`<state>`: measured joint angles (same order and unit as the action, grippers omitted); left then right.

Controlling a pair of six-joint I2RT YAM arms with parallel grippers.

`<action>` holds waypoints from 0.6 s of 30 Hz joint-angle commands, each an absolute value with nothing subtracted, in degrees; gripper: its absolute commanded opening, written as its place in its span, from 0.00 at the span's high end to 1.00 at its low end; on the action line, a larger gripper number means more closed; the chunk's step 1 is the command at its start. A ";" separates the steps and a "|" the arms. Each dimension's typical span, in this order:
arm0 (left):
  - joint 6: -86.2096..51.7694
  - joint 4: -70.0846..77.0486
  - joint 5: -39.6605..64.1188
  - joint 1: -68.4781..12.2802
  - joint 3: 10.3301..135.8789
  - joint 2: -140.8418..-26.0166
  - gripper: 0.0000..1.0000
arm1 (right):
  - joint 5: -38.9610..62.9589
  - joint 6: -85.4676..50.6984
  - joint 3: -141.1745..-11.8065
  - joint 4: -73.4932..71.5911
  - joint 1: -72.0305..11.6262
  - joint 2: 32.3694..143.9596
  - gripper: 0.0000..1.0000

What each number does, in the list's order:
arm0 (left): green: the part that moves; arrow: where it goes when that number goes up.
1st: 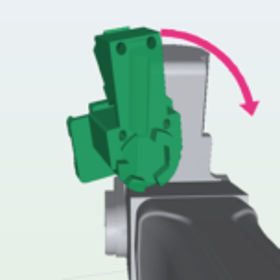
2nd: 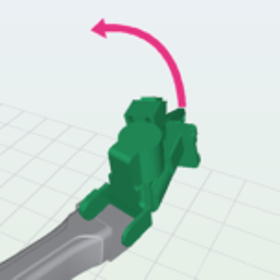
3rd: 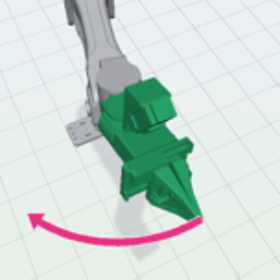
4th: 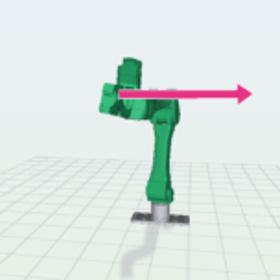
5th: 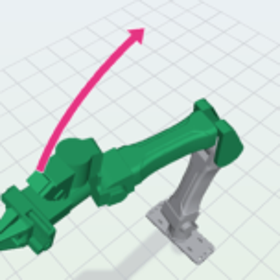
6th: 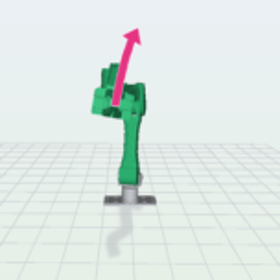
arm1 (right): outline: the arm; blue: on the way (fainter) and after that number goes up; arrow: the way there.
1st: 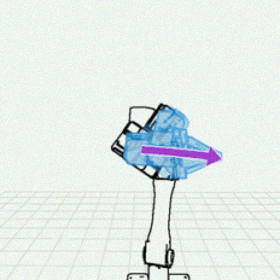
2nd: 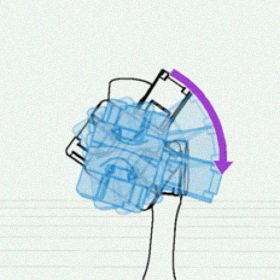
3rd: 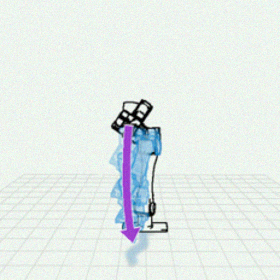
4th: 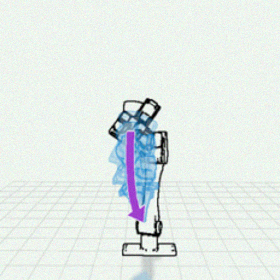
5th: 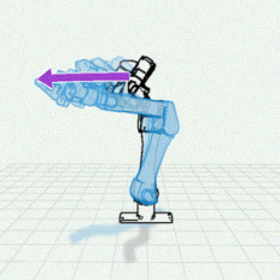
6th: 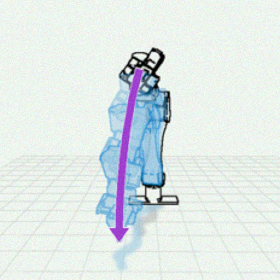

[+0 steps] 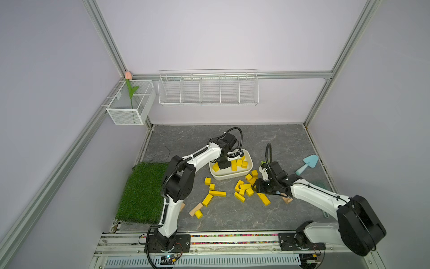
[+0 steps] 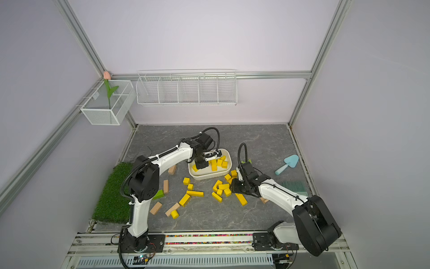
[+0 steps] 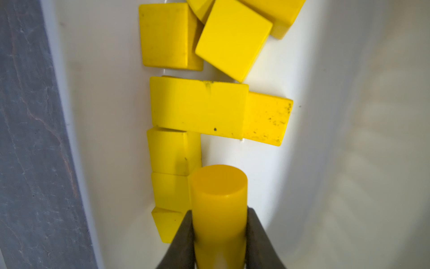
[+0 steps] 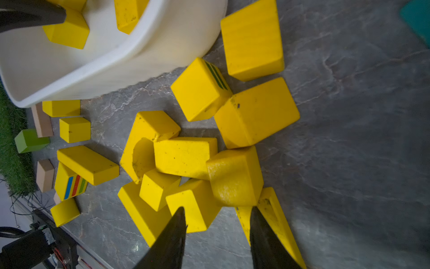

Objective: Pick out the yellow building blocks
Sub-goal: Place the building block in the storage box.

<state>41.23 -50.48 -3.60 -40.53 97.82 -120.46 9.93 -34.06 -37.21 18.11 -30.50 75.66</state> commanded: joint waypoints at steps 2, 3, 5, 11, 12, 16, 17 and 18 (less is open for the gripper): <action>41.88 -49.99 -3.12 -40.87 99.24 -121.85 0.81 | 10.55 -33.89 -36.48 17.40 -30.19 74.88 0.54; 41.77 -49.78 -3.40 -40.87 99.23 -121.93 0.80 | 10.55 -33.92 -36.46 17.40 -30.10 74.88 0.54; 41.48 -49.00 -4.44 -40.87 99.01 -122.16 0.77 | 10.63 -33.90 -36.47 17.40 -30.05 74.80 0.53; 41.51 -48.53 -5.69 -40.87 99.06 -122.87 0.72 | 10.81 -33.95 -36.47 17.23 -29.96 74.92 0.53; 41.51 -48.34 -5.99 -40.87 98.97 -122.86 0.70 | 10.89 -33.93 -36.47 17.23 -29.90 75.02 0.53; 41.49 -47.64 -6.33 -40.87 98.79 -122.61 0.67 | 10.99 -33.99 -36.40 17.14 -29.80 75.05 0.53; 41.53 -47.64 -6.33 -40.87 98.80 -122.59 0.67 | 11.07 -33.94 -36.39 17.07 -29.83 75.09 0.53; 41.51 -47.57 -6.48 -40.87 98.88 -122.64 0.67 | 11.08 -33.98 -36.39 17.05 -29.84 75.08 0.53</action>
<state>41.01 -47.86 -6.20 -40.58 97.84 -122.26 10.37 -34.06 -37.15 17.76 -30.24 75.66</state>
